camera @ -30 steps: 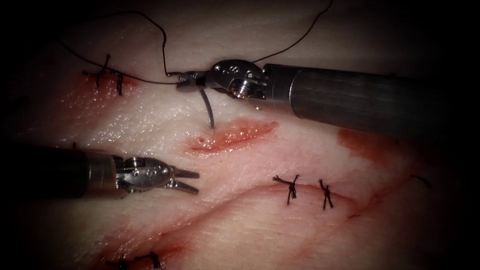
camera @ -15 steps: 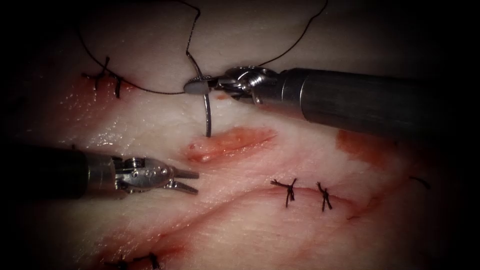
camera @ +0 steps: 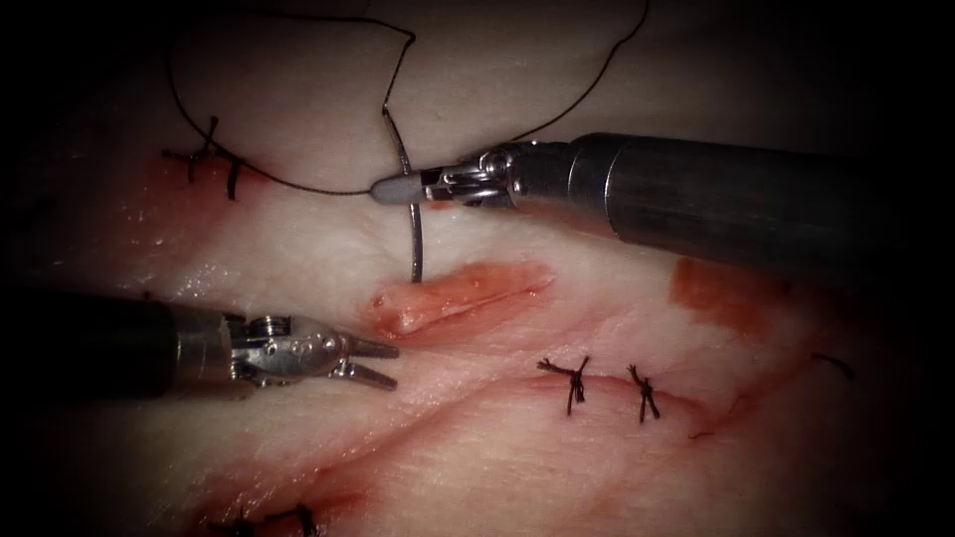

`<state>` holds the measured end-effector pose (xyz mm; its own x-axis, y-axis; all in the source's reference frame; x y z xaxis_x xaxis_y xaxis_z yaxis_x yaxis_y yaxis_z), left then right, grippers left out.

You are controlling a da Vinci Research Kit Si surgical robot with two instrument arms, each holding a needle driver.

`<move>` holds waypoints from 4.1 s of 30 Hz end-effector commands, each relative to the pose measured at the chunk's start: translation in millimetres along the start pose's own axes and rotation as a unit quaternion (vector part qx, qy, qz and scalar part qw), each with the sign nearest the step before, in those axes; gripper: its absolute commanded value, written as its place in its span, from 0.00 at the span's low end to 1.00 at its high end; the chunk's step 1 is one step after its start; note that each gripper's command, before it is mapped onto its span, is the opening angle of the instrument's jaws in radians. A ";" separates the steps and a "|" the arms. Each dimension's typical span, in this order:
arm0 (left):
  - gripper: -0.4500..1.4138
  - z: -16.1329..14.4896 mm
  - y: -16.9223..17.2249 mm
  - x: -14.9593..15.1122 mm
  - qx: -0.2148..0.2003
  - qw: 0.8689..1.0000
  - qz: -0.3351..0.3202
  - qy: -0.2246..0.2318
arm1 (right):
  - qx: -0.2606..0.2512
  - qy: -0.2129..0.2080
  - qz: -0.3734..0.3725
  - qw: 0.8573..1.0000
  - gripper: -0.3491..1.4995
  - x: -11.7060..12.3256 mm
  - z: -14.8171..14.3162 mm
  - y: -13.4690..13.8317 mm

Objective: Wound Closure
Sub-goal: Pass the needle through the top of the wound, then use the left gripper to pull the needle through the wound.

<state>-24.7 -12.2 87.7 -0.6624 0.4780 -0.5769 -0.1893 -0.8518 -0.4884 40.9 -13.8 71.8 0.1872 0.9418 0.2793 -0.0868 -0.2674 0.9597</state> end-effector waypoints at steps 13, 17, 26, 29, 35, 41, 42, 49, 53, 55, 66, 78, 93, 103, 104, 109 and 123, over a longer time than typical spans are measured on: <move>0.43 0.9 -0.3 0.1 0.000 1.000 0.001 0.001 | 0.031 -0.017 0.080 0.996 0.00 -1.6 1.8 -2.3; 0.43 0.9 -0.3 0.1 0.000 1.000 0.001 0.001 | 0.032 -0.023 0.095 0.995 0.00 -2.2 2.0 -2.6; 0.43 0.9 -0.3 0.1 0.001 1.000 0.001 0.001 | 0.037 -0.032 0.121 0.991 0.00 -3.4 2.7 -2.7; 0.43 0.9 -0.3 0.1 0.001 1.000 0.001 0.001 | 0.043 -0.037 0.138 0.989 0.00 -3.9 2.9 -2.9; 0.43 0.9 -0.3 0.1 0.001 1.000 0.001 0.001 | 0.047 -0.046 0.158 0.985 0.00 -5.0 3.1 -3.3; 0.43 0.9 -0.3 0.1 0.001 1.000 0.001 0.001 | 0.066 -0.050 0.177 0.981 0.00 -6.2 3.7 -3.8; 0.43 0.9 -0.3 0.1 0.001 1.000 0.001 0.001 | 0.066 -0.052 0.180 0.980 0.00 -6.6 3.9 -4.0; 0.43 0.9 -0.3 0.1 0.001 1.000 0.001 0.001 | 0.078 -0.061 0.197 0.975 0.00 -8.0 4.7 -4.8; 0.43 0.9 -0.3 0.1 0.001 1.000 0.001 0.001 | 0.081 -0.065 0.203 0.974 0.00 -8.7 4.9 -5.2; 0.43 0.9 -0.3 0.1 0.001 1.000 0.001 0.001 | 0.081 -0.068 0.203 0.973 0.00 -9.0 4.9 -5.4; 0.43 0.9 -0.3 0.1 0.000 1.000 0.001 0.001 | 0.083 -0.081 0.213 0.970 0.00 -10.8 5.4 -6.2; 0.43 0.9 -0.3 0.1 0.000 1.000 0.001 0.001 | 0.089 -0.095 0.224 0.966 0.00 -12.8 5.9 -6.4; 0.43 0.9 -0.3 0.1 0.000 1.000 0.001 0.001 | 0.041 -0.059 0.185 0.980 0.00 -12.0 6.1 -5.3; 0.43 0.9 -0.3 0.3 0.001 1.000 0.000 0.001 | 0.043 0.179 -0.010 0.983 0.58 -2.3 -0.5 -1.1; 0.43 0.9 -0.2 0.4 0.000 1.000 0.000 0.001 | 0.039 0.192 -0.013 0.981 0.55 -1.3 -1.4 -0.6; 0.45 0.7 -0.3 1.1 0.007 1.000 -0.005 0.002 | -0.049 0.217 -0.131 0.966 0.74 4.7 -6.4 1.4; 0.63 -1.4 -1.5 5.0 0.057 0.995 0.065 0.054 | -0.153 0.269 -0.209 0.928 0.84 12.6 -15.0 3.3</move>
<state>-26.2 -7.9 83.6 -0.5967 0.3640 -0.7152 -0.1991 -0.9305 -0.3075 27.6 -0.8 78.0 -0.2506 0.9416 -0.2250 -0.3935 0.1133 0.9123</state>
